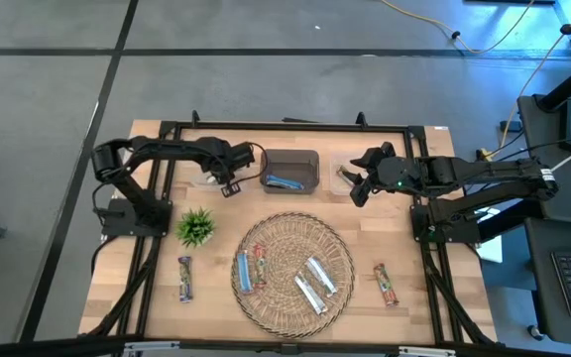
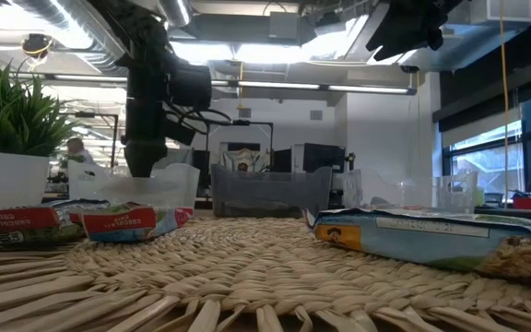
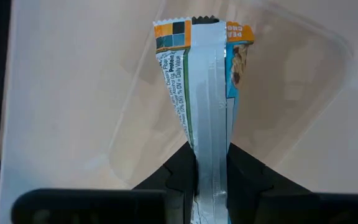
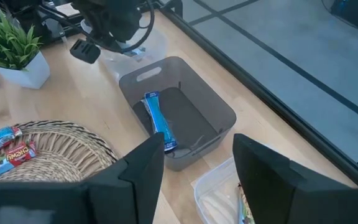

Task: Pick and place Granola Bars by type
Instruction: Put the yellow granola bar into the left transparent bin

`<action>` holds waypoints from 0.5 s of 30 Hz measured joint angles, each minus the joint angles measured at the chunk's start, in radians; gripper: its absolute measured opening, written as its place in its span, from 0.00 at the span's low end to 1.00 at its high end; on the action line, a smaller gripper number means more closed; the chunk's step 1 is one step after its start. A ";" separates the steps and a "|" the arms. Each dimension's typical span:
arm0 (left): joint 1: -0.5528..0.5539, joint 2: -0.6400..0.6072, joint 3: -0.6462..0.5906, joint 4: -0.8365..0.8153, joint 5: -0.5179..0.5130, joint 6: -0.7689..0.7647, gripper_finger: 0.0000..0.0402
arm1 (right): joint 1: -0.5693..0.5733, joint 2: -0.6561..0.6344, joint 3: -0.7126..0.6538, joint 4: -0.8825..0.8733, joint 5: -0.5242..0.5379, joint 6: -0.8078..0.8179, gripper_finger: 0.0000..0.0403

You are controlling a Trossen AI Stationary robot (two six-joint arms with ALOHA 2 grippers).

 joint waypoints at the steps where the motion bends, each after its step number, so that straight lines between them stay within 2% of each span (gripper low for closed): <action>1: 0.000 0.000 0.000 0.000 0.000 0.000 0.15 | 0.000 0.000 0.000 0.000 0.000 0.000 0.48; 10: 0.000 -0.004 0.000 -0.001 0.010 -0.014 0.15 | 0.000 0.000 0.000 -0.001 0.000 0.000 0.48; 15: 0.000 -0.004 0.000 -0.003 0.033 -0.027 0.18 | 0.000 0.000 0.000 -0.002 0.000 0.000 0.48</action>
